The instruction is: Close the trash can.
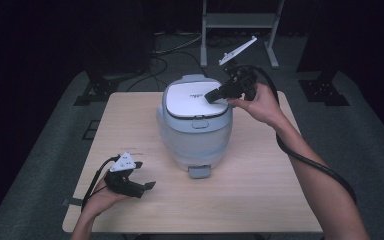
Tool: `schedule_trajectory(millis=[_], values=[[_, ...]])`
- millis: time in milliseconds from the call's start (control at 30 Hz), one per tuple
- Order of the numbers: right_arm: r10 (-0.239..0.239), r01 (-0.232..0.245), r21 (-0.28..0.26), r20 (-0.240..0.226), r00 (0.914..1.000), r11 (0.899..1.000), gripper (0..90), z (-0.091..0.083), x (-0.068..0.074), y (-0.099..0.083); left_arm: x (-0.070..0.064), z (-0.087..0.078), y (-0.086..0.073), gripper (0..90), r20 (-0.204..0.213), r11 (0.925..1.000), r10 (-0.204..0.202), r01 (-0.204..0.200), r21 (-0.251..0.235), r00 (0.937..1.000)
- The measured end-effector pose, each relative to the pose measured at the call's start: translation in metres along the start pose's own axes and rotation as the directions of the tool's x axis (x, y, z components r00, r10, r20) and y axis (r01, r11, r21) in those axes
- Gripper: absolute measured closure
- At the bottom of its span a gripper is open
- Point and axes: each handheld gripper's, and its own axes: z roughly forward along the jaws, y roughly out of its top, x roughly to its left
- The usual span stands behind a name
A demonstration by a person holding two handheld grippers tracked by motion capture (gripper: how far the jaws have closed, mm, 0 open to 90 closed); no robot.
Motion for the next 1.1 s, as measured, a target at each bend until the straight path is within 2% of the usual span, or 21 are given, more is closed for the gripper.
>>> schedule_trajectory(millis=[367,567,767,800,867,967,1033,1067,1100], values=[[-0.040,0.040,0.009,-0.025,0.9989,0.999,88.5,0.010,0.010,-0.001,-0.001,0.000,0.000,12.4,0.001,1.0000,-0.002,0.002,0.000,1.0000],[-0.041,0.042,0.001,-0.034,0.9986,0.999,89.6,0.012,0.014,-0.002,-0.001,0.001,-0.001,12.4,0.002,1.0000,-0.002,0.002,0.004,1.0000],[-0.047,0.047,-0.010,-0.002,0.9989,0.999,90.0,0.014,0.018,-0.004,-0.001,0.003,-0.001,12.4,0.006,1.0000,-0.001,0.001,0.007,1.0000],[-0.060,0.060,0.007,0.008,0.9982,0.998,90.0,0.015,0.020,-0.004,-0.002,0.003,-0.001,12.4,0.007,1.0000,0.001,-0.001,0.007,1.0000],[-0.064,0.064,0.005,0.000,0.9980,0.998,90.0,0.017,0.023,-0.004,-0.002,0.002,-0.001,12.4,0.006,1.0000,0.003,-0.003,0.009,1.0000],[-0.081,0.081,0.004,0.014,0.9966,0.997,89.8,0.018,0.025,-0.003,-0.001,0.002,-0.001,12.4,0.004,1.0000,-0.001,0.001,0.008,1.0000],[-0.103,0.103,0.018,0.040,0.9938,0.995,89.6,0.018,0.028,-0.001,-0.001,0.002,-0.002,12.4,0.003,1.0000,-0.003,0.003,0.008,1.0000],[-0.117,0.116,0.018,0.056,0.9915,0.993,86.8,0.017,0.030,-0.001,-0.001,0.002,-0.002,12.4,0.003,1.0000,-0.004,0.004,0.008,1.0000],[-0.124,0.123,0.022,0.067,0.9899,0.992,80.1,0.016,0.032,-0.001,-0.001,0.002,-0.002,12.4,0.002,1.0000,-0.004,0.003,0.007,1.0000]])
